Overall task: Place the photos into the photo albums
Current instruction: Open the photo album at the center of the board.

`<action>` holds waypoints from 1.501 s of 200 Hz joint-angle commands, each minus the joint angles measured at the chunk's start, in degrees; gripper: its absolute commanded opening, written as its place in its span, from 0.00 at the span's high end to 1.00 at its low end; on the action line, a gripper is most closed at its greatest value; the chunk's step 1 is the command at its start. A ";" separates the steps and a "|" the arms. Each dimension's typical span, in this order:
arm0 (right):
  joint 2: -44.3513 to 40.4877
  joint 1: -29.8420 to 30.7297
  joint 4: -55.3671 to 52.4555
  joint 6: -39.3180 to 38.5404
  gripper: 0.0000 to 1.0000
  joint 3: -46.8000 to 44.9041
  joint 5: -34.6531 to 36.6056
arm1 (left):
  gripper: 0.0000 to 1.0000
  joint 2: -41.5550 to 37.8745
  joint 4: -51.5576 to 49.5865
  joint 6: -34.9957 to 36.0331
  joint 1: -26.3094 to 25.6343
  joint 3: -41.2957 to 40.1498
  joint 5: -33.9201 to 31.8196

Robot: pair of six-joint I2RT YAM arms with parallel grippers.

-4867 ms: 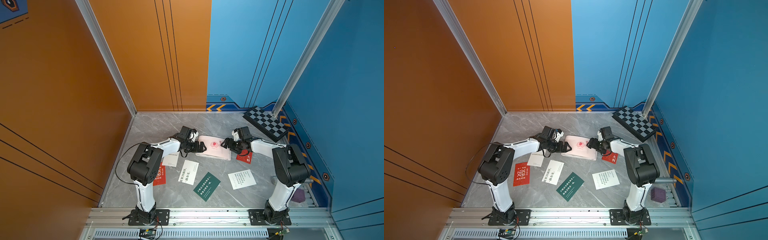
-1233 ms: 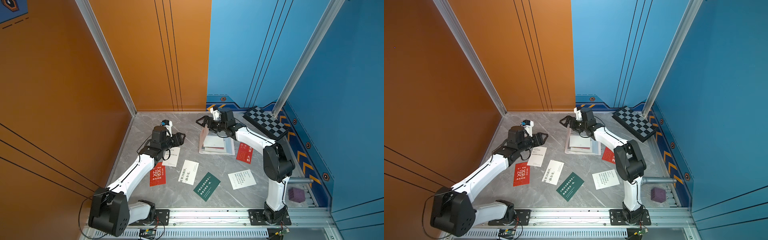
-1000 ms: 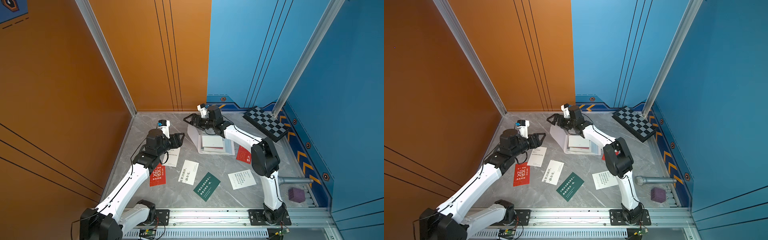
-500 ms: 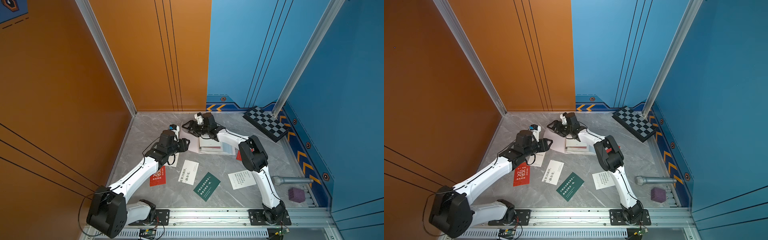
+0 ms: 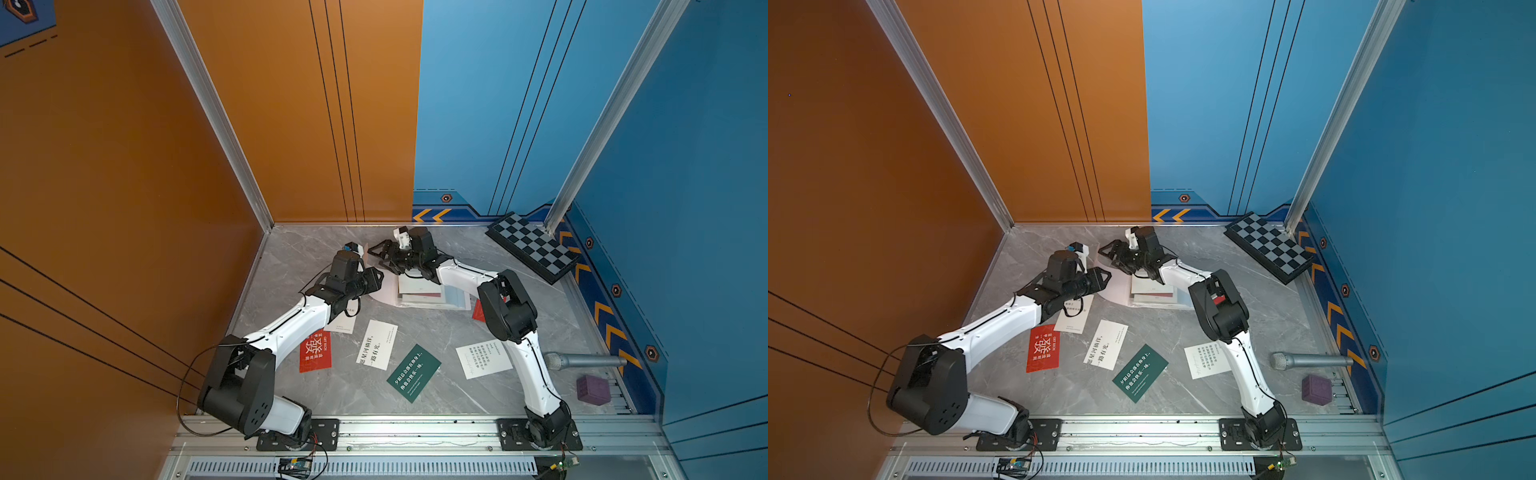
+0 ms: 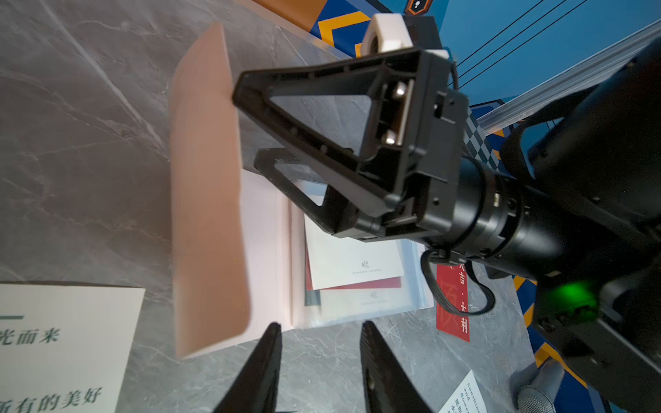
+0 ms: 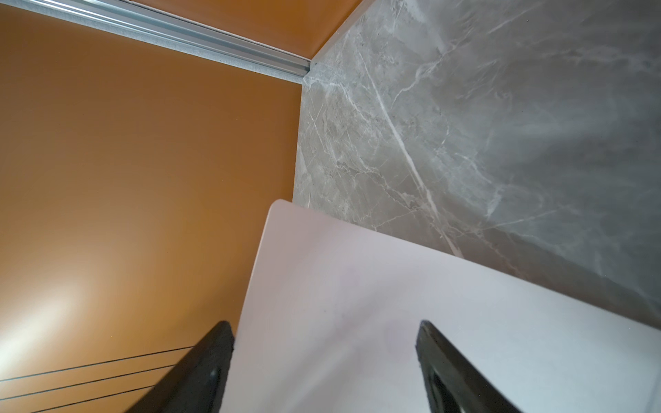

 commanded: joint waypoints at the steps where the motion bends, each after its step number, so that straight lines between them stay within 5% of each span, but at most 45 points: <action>1: 0.10 -0.08 0.02 1.10 0.18 0.99 -0.86 | 0.62 -1.68 1.45 -2.28 -3.76 0.68 -5.21; 44: -2.33 -0.19 1.18 0.85 0.17 -2.02 -1.20 | 0.63 2.47 8.39 -3.86 -3.27 -3.03 -10.17; 137: -9.30 -3.22 2.21 -0.80 0.11 -9.32 -1.04 | 0.63 11.39 12.18 -2.03 3.41 -4.28 -7.71; 213: -27.39 -15.16 -17.78 -20.12 0.13 -29.05 4.15 | 0.63 17.01 15.84 -1.37 2.86 -5.02 -1.32; 247: -33.02 -22.02 -19.52 -22.88 0.13 -39.63 4.70 | 0.65 20.08 16.21 -0.97 3.40 -4.07 0.69; 300: -31.02 -20.96 -19.84 -24.20 0.14 -40.83 1.44 | 0.68 22.20 16.23 -0.41 3.41 -2.69 2.77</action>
